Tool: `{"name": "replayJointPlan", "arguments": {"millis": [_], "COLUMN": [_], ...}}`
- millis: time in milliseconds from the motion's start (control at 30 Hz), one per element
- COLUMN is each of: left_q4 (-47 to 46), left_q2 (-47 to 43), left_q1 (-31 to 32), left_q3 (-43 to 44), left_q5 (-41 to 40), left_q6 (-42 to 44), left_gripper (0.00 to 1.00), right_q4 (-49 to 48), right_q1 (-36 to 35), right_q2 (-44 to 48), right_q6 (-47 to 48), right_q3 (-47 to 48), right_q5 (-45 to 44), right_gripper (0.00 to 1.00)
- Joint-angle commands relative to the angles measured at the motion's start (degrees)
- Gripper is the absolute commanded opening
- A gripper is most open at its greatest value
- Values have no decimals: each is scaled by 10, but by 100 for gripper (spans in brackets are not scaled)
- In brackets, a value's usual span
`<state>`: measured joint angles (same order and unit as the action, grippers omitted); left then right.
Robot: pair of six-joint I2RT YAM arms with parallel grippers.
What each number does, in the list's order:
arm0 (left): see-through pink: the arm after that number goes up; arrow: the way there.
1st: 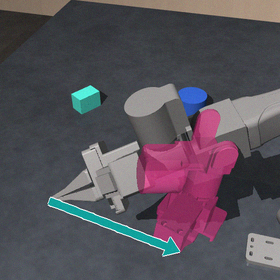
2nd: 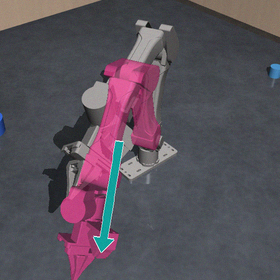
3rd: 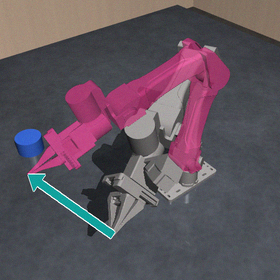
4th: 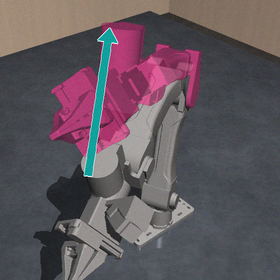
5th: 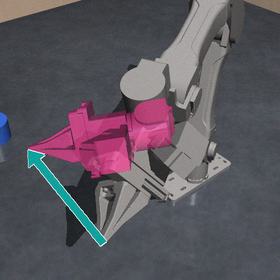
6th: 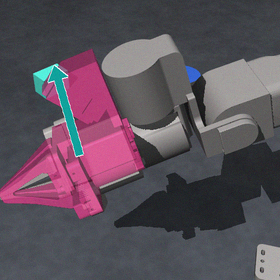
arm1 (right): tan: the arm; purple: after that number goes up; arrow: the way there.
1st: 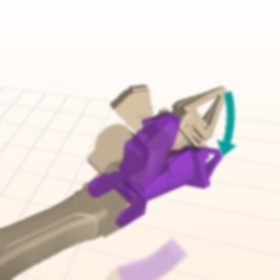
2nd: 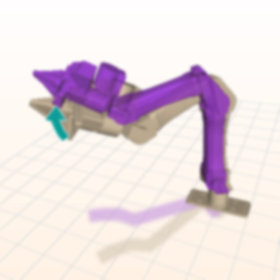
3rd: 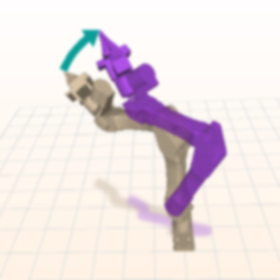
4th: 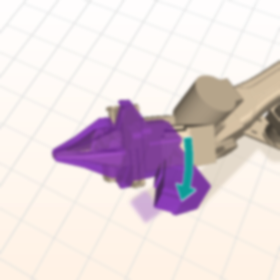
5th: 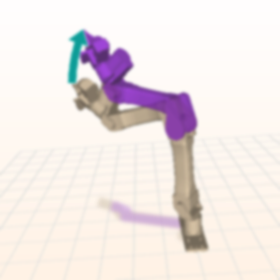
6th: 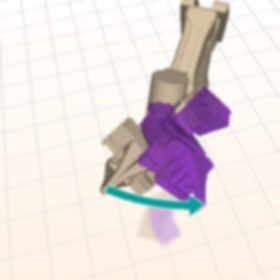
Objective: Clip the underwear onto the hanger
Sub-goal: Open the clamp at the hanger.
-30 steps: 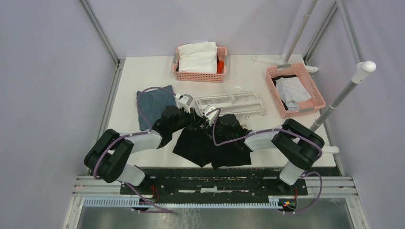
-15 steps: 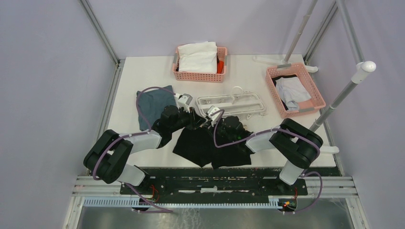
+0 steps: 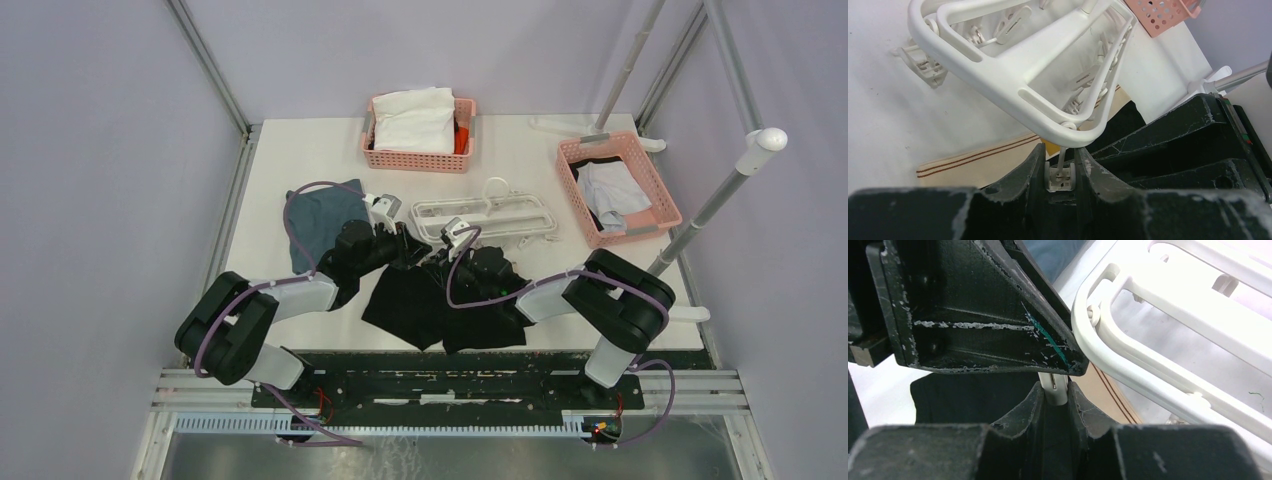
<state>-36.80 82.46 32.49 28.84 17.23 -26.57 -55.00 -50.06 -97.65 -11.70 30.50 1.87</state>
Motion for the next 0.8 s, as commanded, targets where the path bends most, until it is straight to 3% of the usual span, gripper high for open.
{"name": "replayJointPlan", "arguments": {"millis": [0, 433, 533, 633, 767], "left_q4": [-44, -53, -51, -48, -48], "left_q2": [-7, -7, -8, -8, -7], "left_q1": [-1, -3, -3, -3, -6], "left_q3": [12, 9, 10, 12, 11], "left_q5": [16, 20, 19, 21, 24], "left_q6": [-18, -20, -20, -19, -17], "left_gripper": [18, 43, 45, 41, 12], "right_q4": [-61, -32, -30, -25, -12], "right_q1": [-17, -44, -46, -47, -47], "right_q2": [15, 25, 25, 24, 34], "right_q6": [-43, -77, -77, -74, -46], "right_q3": [19, 39, 43, 43, 35], "right_q5": [4, -11, -10, -14, -26], "right_gripper": [0, 0, 0, 0, 1]}}
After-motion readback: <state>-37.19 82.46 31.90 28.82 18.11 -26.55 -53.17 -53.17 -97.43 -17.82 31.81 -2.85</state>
